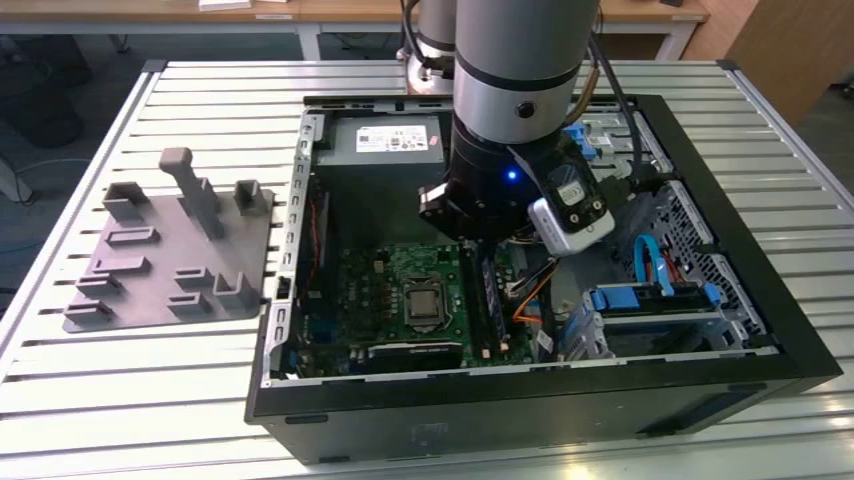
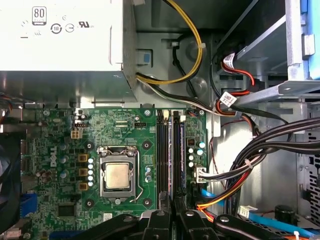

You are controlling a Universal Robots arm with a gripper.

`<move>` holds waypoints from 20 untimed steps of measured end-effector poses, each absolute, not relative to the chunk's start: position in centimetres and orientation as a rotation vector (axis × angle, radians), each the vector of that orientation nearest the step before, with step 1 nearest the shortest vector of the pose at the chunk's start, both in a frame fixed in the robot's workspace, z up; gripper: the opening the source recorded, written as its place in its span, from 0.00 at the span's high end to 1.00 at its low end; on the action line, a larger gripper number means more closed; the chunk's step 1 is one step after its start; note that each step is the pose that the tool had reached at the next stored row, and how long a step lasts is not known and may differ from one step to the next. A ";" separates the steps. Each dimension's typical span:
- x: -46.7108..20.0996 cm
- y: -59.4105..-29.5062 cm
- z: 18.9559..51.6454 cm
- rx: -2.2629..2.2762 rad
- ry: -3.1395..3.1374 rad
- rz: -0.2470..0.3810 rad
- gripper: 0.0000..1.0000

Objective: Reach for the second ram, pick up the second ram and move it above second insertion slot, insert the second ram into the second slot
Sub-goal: 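Insert the second ram into the second slot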

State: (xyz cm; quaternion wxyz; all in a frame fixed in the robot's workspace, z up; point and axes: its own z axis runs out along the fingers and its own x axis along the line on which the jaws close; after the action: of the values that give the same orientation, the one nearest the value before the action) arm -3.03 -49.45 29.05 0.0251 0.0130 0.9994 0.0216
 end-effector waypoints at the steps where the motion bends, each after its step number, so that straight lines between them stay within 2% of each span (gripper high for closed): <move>1: -3.0 -49.4 29.0 0.040 3.090 0.065 0.86; 20: -3.2 -49.5 28.1 0.040 3.090 0.064 0.86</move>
State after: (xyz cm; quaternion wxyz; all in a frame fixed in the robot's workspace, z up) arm -3.20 -49.46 28.06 0.0251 0.0130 0.9994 0.0206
